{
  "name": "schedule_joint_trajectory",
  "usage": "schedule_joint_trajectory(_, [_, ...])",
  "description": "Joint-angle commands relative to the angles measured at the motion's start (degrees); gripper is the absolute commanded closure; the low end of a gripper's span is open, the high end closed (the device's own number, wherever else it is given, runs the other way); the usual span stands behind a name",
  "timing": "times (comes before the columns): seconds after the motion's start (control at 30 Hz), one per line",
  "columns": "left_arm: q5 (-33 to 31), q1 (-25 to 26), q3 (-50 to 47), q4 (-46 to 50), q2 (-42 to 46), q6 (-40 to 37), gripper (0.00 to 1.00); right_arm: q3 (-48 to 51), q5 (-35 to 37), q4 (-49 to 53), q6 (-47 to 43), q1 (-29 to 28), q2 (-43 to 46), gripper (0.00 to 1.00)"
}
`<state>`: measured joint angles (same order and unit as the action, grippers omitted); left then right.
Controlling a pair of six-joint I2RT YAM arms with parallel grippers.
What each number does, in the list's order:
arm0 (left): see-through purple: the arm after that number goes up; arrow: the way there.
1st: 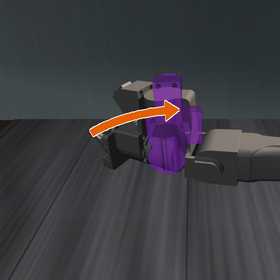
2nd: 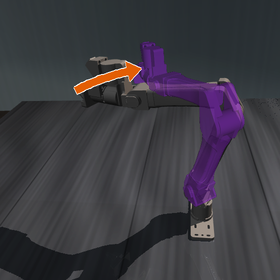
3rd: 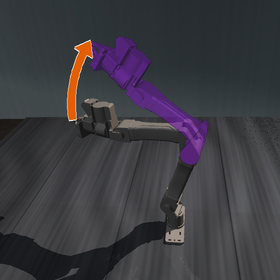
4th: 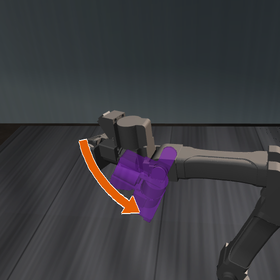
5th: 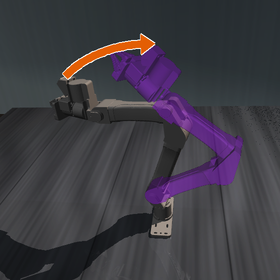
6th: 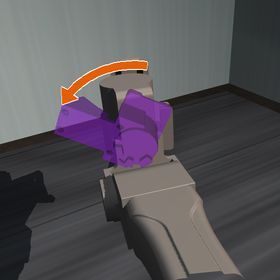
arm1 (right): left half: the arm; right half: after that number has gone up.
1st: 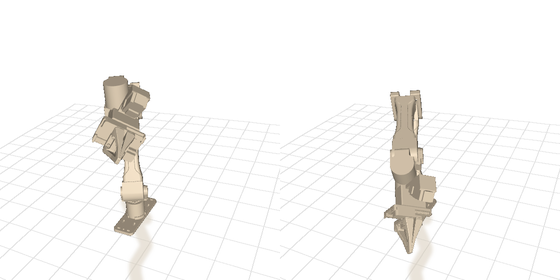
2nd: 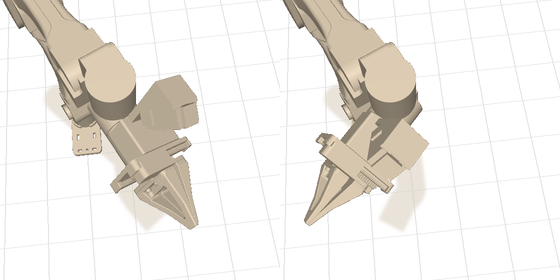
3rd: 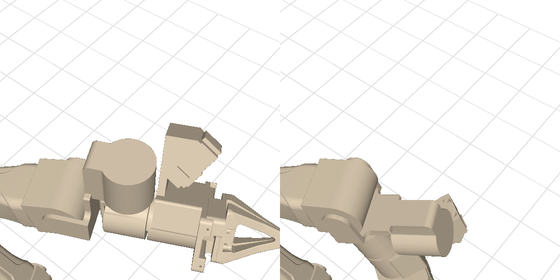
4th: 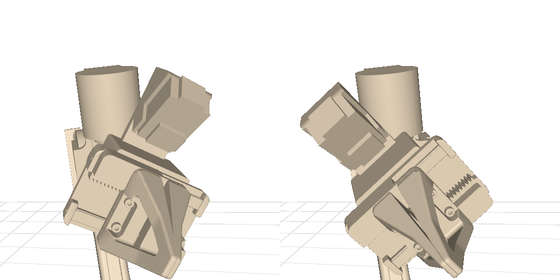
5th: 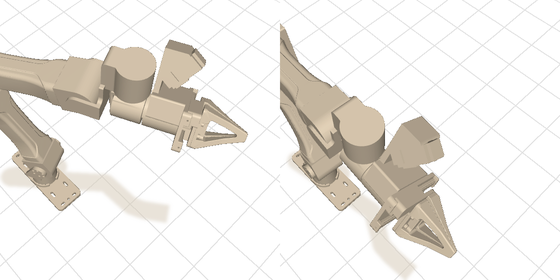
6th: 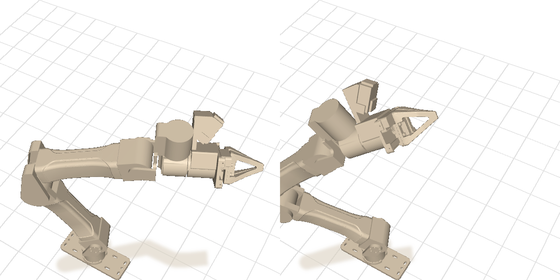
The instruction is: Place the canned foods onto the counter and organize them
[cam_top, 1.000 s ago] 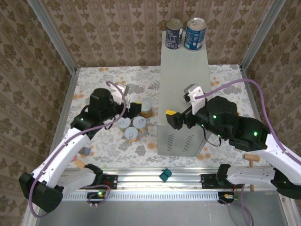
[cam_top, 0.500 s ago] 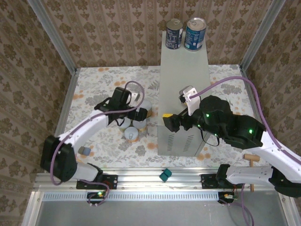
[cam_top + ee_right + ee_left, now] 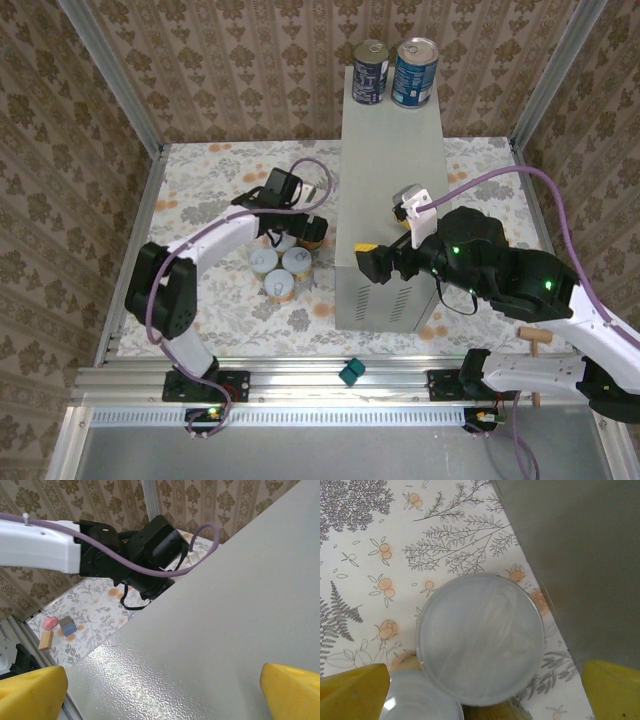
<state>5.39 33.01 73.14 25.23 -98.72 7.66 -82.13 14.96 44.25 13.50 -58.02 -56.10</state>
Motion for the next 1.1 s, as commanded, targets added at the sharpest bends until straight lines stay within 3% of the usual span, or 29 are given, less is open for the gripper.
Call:
schedule_joint_trajectory(0.0, [-1.5,0.4,3.4,2.7,-2.3,-2.1,0.02,-0.9,-0.7,1.8,0.2,-0.3,-0.2,0.00])
schedule_joint_trajectory(0.43, [-1.9,0.6,4.7,1.0,-8.2,-1.8,0.07,-0.1,-0.2,1.9,0.2,-0.3,0.5,0.00])
schedule_joint_trajectory(0.87, [-1.4,-0.6,5.4,0.8,-2.9,-2.6,0.26,-0.3,-0.4,1.5,0.1,-0.3,0.8,0.00])
schedule_joint_trajectory(1.07, [-0.7,-2.2,5.4,2.6,4.2,-2.9,0.28,-0.3,-0.8,0.8,-0.2,-0.3,0.6,0.00])
